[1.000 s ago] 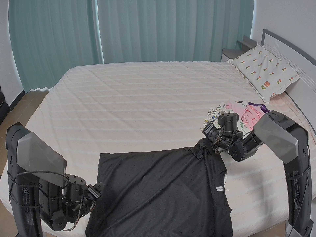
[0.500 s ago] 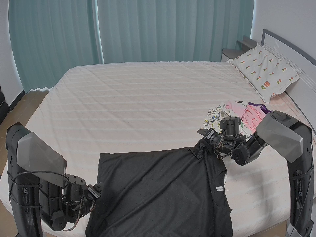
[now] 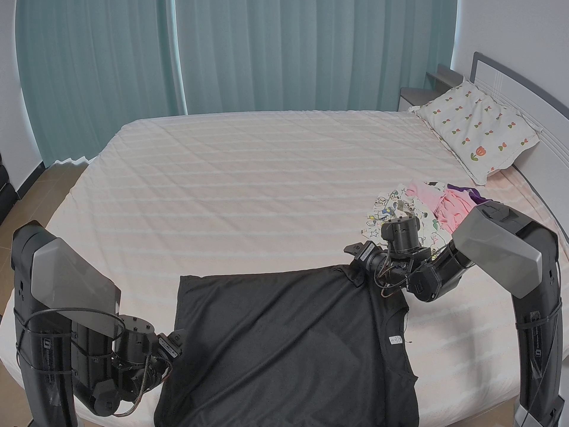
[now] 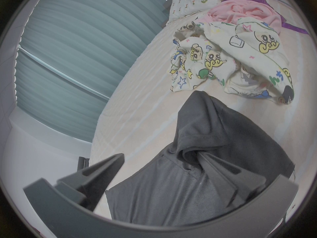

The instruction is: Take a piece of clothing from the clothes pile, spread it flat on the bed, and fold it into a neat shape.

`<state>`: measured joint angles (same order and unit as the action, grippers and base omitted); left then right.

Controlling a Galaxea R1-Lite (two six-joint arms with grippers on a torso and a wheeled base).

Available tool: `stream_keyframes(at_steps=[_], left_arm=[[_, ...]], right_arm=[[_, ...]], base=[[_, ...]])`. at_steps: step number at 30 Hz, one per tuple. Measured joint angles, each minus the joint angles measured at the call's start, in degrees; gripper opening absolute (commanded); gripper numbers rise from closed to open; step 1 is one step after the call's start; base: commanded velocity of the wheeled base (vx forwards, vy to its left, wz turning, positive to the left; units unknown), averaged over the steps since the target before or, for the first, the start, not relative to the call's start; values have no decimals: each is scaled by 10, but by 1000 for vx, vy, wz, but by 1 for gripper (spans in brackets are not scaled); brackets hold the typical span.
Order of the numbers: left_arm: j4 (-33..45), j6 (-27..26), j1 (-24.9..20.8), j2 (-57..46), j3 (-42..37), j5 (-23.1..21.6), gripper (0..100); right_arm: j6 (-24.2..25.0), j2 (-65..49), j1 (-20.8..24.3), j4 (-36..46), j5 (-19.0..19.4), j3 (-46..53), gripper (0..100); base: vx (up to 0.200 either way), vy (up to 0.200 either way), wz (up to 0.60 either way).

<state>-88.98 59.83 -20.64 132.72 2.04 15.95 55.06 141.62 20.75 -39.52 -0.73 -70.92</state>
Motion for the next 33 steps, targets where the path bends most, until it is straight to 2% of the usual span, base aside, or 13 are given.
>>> stream_keyframes(at_steps=[5, 9, 18, 26, 27, 33], left_arm=[[0, 0, 2, 0, 0, 0, 100], [0, 0, 5, 0, 0, 0, 100], [0, 0, 8, -1, 1, 1, 100], [0, 11, 8, -1, 2, 1, 100], [0, 14, 8, -1, 2, 2, 100], [0, 17, 8, -1, 3, 4, 100]], right_arm=[[-5, 15, -9, 53, -4, -35, 0], [-13, 26, -17, 64, -11, -70, 0], [-17, 38, -32, 11, -35, -135, 0], [-32, 59, -40, 5, -38, -184, 0], [-33, 61, -41, 3, -39, -190, 100], [-46, 72, -44, -32, -38, -201, 100]], base=[[0, 0, 0], [0, 0, 0], [0, 0, 0], [0, 0, 0], [0, 0, 0], [0, 0, 0]])
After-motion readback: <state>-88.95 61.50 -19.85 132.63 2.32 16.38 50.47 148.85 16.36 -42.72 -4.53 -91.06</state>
